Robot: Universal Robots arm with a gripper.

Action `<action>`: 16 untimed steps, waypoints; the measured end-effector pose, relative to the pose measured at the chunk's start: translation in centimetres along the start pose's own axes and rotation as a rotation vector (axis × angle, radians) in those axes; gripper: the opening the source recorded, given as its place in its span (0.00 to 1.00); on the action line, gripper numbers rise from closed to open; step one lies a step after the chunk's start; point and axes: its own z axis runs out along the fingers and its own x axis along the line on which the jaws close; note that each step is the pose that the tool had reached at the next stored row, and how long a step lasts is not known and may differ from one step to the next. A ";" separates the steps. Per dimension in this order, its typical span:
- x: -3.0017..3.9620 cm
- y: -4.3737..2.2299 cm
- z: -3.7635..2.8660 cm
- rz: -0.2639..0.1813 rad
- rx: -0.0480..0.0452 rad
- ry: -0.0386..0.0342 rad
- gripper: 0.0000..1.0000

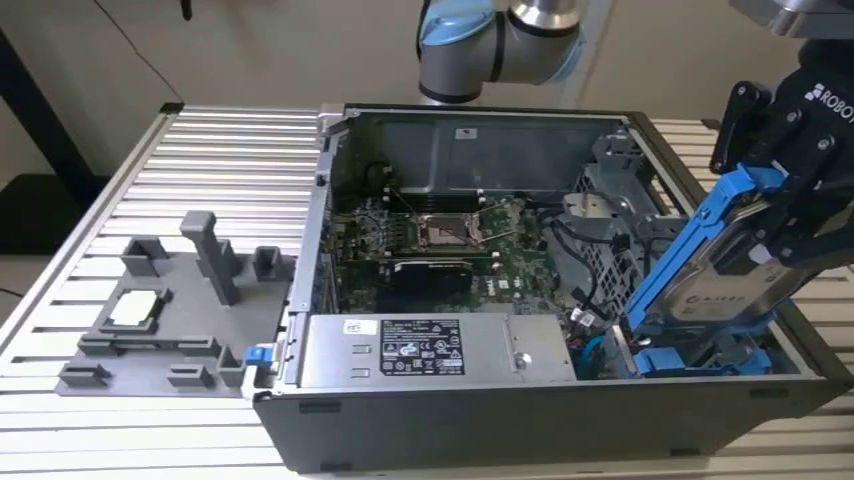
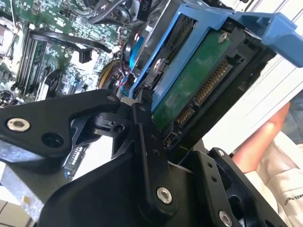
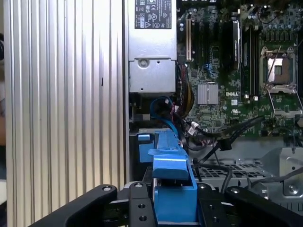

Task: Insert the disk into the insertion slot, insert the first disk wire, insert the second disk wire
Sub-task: 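Insert the disk into the insertion slot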

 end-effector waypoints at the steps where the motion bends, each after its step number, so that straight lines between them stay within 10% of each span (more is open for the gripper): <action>1: 0.00 -0.03 0.13 0.000 -0.0001 -0.0024 0.33; 16: 0.03 -0.92 2.33 -0.012 -0.0005 -0.0100 0.33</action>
